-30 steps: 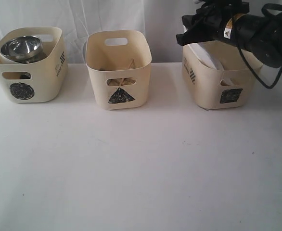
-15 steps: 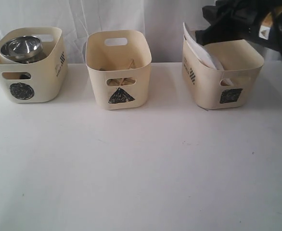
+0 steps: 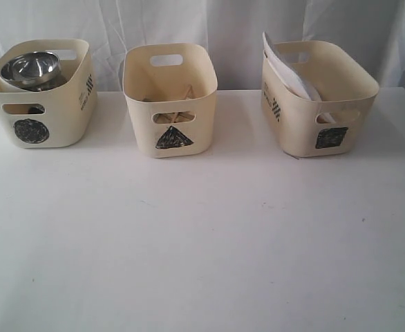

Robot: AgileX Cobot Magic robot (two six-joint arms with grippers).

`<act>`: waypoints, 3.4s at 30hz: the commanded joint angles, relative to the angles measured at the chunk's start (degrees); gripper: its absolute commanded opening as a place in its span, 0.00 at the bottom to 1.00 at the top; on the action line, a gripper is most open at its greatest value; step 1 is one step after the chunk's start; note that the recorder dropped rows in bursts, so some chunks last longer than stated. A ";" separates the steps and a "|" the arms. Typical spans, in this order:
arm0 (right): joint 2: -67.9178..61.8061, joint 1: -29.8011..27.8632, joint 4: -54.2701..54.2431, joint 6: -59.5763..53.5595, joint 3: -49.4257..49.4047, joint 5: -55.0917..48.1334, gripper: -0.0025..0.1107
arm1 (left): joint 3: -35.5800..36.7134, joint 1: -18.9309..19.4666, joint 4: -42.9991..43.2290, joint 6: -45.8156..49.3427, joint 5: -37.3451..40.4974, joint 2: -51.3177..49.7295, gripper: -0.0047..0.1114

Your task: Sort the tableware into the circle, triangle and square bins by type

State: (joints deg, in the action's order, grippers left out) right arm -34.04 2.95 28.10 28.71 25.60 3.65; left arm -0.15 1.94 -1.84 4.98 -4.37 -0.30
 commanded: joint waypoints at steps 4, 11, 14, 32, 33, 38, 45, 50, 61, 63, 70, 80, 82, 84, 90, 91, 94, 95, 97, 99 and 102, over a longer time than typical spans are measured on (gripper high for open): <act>16.22 2.23 -1.28 2.74 -4.03 -19.90 0.02 | 0.15 0.03 0.16 -0.03 -0.39 0.30 0.04; 22.15 2.23 -1.28 2.62 -9.59 -19.80 0.02 | 0.15 0.03 0.16 -0.03 -0.39 0.30 0.04; 23.48 2.23 -1.28 2.62 -13.58 -18.75 0.02 | 0.15 0.03 0.16 -0.03 -0.39 0.30 0.04; 34.04 2.23 -3.04 2.62 -25.60 -19.16 0.02 | 0.15 0.03 0.16 -0.03 -0.39 0.30 0.04; 34.04 2.23 -3.04 2.62 -25.60 -19.16 0.02 | 0.15 0.03 0.16 -0.03 -0.39 0.30 0.04; 34.04 2.23 -4.39 2.62 -25.60 -19.16 0.02 | 0.15 0.03 0.16 -0.03 -0.39 0.30 0.04; 34.04 2.23 -17.52 -8.40 -25.60 -22.70 0.02 | 0.15 0.03 0.16 -0.03 -0.39 0.30 0.04; 34.04 2.23 -24.82 -23.30 -25.60 -21.21 0.02 | 0.15 0.03 0.16 -0.03 -0.39 0.30 0.04; 34.04 2.23 -26.22 -30.24 -25.60 -18.87 0.02 | 0.15 0.03 0.16 -0.03 -0.39 0.30 0.04; 34.04 2.23 -26.22 -30.07 -25.60 -18.75 0.02 | 0.15 0.03 0.16 -0.03 -0.39 0.30 0.04; 34.04 2.23 -26.22 -30.07 -25.60 -18.61 0.02 | 0.15 0.03 0.16 -0.03 -0.39 0.30 0.04; 34.04 2.23 -26.22 -30.07 -25.60 -18.61 0.02 | 0.15 0.03 0.16 -0.03 -0.39 0.30 0.04; 34.04 2.23 -26.22 -30.07 -25.60 -18.61 0.02 | 0.15 0.03 0.16 -0.03 -0.39 0.30 0.04; 34.04 2.23 -26.22 -30.07 -25.60 -18.61 0.02 | 0.15 0.03 0.16 -0.03 -0.39 0.30 0.04; 34.04 2.23 -26.22 -30.07 -25.60 -18.61 0.02 | 0.15 0.03 0.16 -0.03 -0.39 0.30 0.04; 34.04 2.23 -26.22 -30.07 -25.60 -18.61 0.02 | 0.15 0.03 0.16 -0.03 -0.39 0.30 0.04; 34.04 2.23 -26.22 -30.07 -25.60 -18.61 0.02 | 0.15 0.03 0.16 -0.03 -0.39 0.30 0.04; 34.04 2.23 -26.22 -30.07 -25.60 -18.61 0.02 | 0.15 0.03 0.16 -0.03 -0.39 0.30 0.04; 34.04 2.23 -26.22 -30.07 -25.60 -18.61 0.02 | 0.15 0.03 0.16 -0.03 -0.39 0.30 0.04; 34.04 2.23 -26.22 -30.07 -25.60 -18.61 0.02 | 0.15 0.03 0.16 -0.03 -0.39 0.30 0.04; 34.04 2.23 -26.22 -30.07 -25.60 -18.61 0.02 | 0.15 0.03 0.16 -0.03 -0.39 0.30 0.04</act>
State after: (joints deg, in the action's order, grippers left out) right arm -0.37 5.07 2.02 -0.73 0.35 -15.74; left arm -0.15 1.94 -1.84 4.98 -4.37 -0.30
